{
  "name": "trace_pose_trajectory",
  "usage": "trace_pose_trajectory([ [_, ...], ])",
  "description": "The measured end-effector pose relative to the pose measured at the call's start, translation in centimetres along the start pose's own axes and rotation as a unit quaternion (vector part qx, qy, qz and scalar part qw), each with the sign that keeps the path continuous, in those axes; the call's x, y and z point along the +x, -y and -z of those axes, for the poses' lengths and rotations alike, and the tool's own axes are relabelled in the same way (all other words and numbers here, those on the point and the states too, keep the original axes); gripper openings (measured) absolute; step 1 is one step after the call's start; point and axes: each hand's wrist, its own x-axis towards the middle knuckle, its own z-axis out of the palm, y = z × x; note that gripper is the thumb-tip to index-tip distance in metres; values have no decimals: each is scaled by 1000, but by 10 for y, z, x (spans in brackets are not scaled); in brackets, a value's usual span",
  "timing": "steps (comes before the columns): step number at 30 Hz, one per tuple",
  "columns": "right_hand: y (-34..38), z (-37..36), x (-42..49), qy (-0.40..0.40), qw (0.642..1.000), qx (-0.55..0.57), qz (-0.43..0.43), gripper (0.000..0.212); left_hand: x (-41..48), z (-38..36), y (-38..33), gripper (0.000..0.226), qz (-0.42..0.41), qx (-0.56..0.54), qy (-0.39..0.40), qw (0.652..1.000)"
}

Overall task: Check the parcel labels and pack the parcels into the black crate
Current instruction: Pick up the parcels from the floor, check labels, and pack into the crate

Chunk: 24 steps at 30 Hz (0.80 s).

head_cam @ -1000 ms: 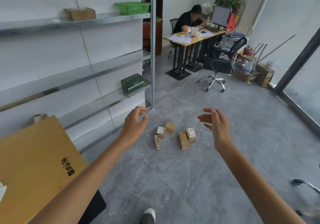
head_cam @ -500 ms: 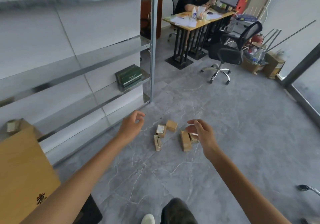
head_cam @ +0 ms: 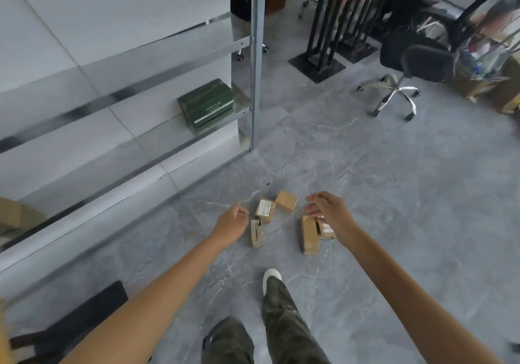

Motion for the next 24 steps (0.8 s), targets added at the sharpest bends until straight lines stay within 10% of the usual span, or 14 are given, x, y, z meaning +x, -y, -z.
trace_pose_trajectory([
  [16, -227, -127, 262, 116, 953, -105, -261, 27, 266, -143, 182, 26, 239, 15, 60, 969],
  [24, -461, -249, 479, 178, 954, -121, -209, 47, 492, -316, 362, 95, 241, -18, 114, 964],
])
